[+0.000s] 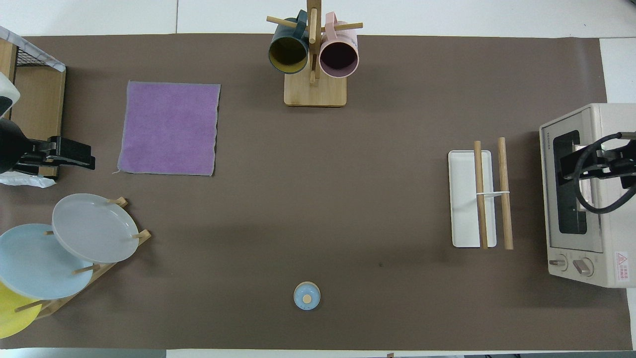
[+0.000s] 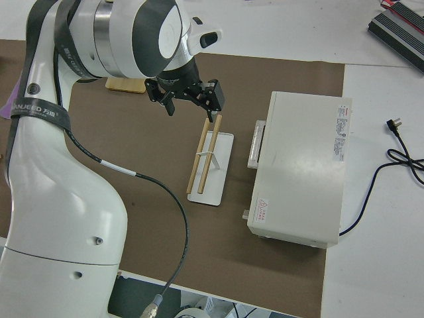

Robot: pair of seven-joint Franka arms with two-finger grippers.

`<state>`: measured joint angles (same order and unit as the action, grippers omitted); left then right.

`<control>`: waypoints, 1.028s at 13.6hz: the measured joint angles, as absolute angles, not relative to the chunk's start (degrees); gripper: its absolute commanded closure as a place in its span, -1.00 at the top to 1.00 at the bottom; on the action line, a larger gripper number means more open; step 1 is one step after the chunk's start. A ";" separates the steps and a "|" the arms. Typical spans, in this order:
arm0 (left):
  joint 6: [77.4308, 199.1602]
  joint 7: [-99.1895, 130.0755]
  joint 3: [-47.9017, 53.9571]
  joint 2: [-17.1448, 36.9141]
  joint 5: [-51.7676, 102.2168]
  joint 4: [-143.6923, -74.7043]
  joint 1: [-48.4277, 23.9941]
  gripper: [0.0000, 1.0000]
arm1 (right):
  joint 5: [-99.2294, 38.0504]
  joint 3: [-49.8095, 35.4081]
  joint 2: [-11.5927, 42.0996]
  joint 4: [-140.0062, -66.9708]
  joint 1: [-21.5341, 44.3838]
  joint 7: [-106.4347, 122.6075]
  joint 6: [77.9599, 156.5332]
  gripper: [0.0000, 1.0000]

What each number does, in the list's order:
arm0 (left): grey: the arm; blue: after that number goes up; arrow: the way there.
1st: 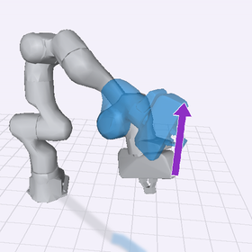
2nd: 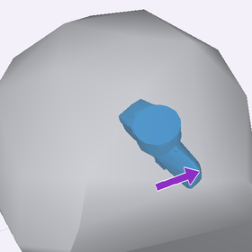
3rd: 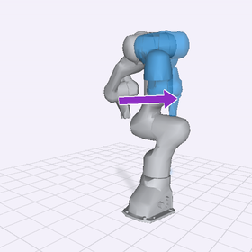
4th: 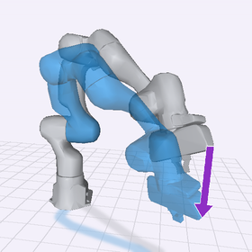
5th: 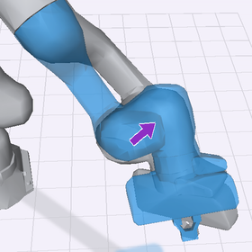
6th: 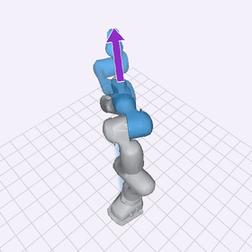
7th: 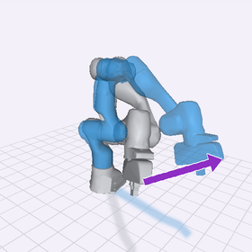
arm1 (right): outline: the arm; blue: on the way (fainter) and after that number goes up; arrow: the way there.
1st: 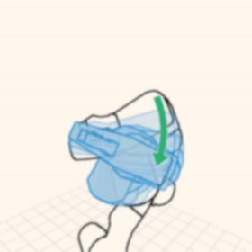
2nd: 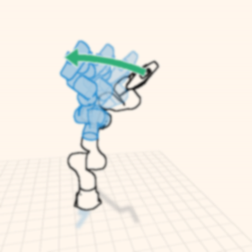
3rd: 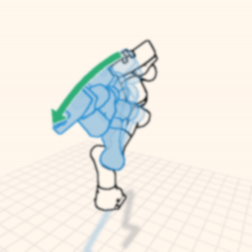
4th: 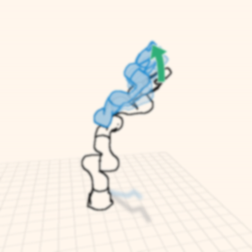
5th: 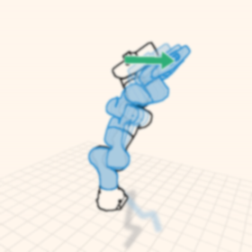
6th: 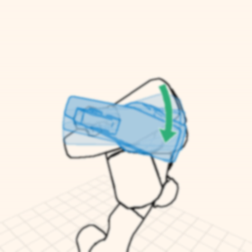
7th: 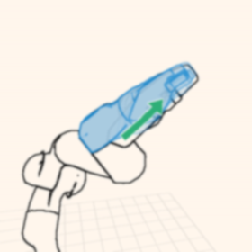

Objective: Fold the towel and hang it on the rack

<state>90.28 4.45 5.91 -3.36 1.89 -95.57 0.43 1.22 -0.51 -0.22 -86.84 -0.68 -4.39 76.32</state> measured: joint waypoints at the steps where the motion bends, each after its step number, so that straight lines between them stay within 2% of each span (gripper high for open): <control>1: 90.27 4.45 5.92 -3.36 1.89 -95.57 0.42 1.00 | 1.22 -0.51 -0.22 -86.84 -0.68 -4.39 76.32 1.00; 14: 90.53 4.45 5.67 -3.39 1.89 -95.92 0.48 1.00 | 1.22 -0.51 -0.22 -86.84 -0.68 -4.39 76.94 1.00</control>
